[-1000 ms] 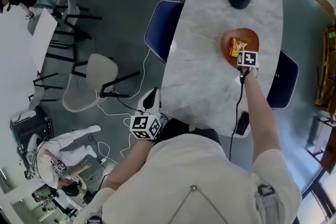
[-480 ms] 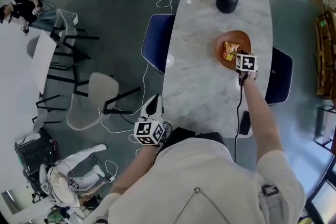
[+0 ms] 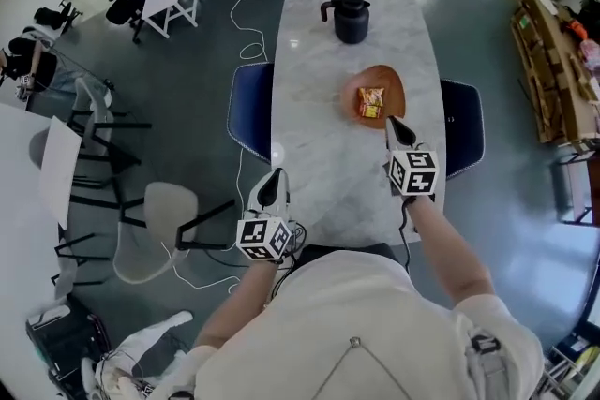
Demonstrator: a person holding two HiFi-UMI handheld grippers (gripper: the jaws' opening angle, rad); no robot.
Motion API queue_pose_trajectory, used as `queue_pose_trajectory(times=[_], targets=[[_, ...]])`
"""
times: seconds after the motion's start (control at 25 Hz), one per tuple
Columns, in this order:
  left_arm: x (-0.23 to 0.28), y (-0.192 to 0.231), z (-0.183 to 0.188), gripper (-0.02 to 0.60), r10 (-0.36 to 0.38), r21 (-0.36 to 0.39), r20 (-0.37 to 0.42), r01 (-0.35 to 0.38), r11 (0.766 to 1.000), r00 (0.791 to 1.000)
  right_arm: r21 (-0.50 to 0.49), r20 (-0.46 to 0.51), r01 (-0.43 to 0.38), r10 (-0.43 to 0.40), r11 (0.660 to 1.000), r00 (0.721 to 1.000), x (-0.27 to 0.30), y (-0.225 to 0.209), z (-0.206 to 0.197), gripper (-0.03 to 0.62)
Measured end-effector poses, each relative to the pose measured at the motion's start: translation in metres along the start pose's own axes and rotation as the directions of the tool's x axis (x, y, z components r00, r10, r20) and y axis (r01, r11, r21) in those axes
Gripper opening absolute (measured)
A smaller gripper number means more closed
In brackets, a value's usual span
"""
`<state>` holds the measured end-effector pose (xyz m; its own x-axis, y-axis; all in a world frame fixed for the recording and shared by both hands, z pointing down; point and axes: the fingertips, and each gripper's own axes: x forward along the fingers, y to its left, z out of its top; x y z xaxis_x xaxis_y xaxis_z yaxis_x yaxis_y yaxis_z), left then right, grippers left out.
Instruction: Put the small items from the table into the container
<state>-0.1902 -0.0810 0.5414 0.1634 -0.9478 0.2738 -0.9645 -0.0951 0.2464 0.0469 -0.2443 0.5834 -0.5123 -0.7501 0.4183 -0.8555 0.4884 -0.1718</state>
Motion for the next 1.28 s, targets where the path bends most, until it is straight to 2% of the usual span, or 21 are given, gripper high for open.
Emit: queue_pose_trajectory(times=[0.16,0.36,0.52,0.64,0.88,1.08,1.28], targets=[[0.007,-0.031,0.019,0.003,-0.092,0.038,0.038,0.091,0.995,0.995,0.004,0.113,-0.028,0.027,1.0,0.993,-0.055,0.029,0.03,0.028],[0.009,-0.069,0.034,0.003,-0.197,0.103,0.063,0.19,0.976,0.978,-0.026,0.22,-0.037,0.042,0.999,0.975,-0.106,0.055,0.053,0.027],[0.012,-0.094,0.04,0.003,-0.271,0.145,0.074,0.259,0.955,0.96,-0.033,0.268,-0.044,0.052,0.998,0.962,-0.131,0.069,0.053,0.026],[0.012,-0.108,0.042,0.003,-0.313,0.16,0.074,0.299,0.941,0.947,-0.028,0.267,-0.031,0.037,0.999,0.963,-0.142,0.074,0.042,0.026],[0.007,-0.12,0.039,0.003,-0.35,0.17,0.062,0.335,0.927,0.935,-0.023,0.25,-0.002,0.007,1.0,0.968,-0.156,0.074,0.029,0.026],[0.003,-0.121,0.039,0.003,-0.352,0.174,0.058,0.338,0.925,0.934,-0.019,0.229,0.024,-0.019,1.0,0.973,-0.158,0.07,0.025,0.026],[0.0,-0.119,0.037,0.003,-0.346,0.178,0.056,0.332,0.926,0.936,-0.026,0.213,0.018,-0.012,1.0,0.977,-0.157,0.074,0.018,0.025]])
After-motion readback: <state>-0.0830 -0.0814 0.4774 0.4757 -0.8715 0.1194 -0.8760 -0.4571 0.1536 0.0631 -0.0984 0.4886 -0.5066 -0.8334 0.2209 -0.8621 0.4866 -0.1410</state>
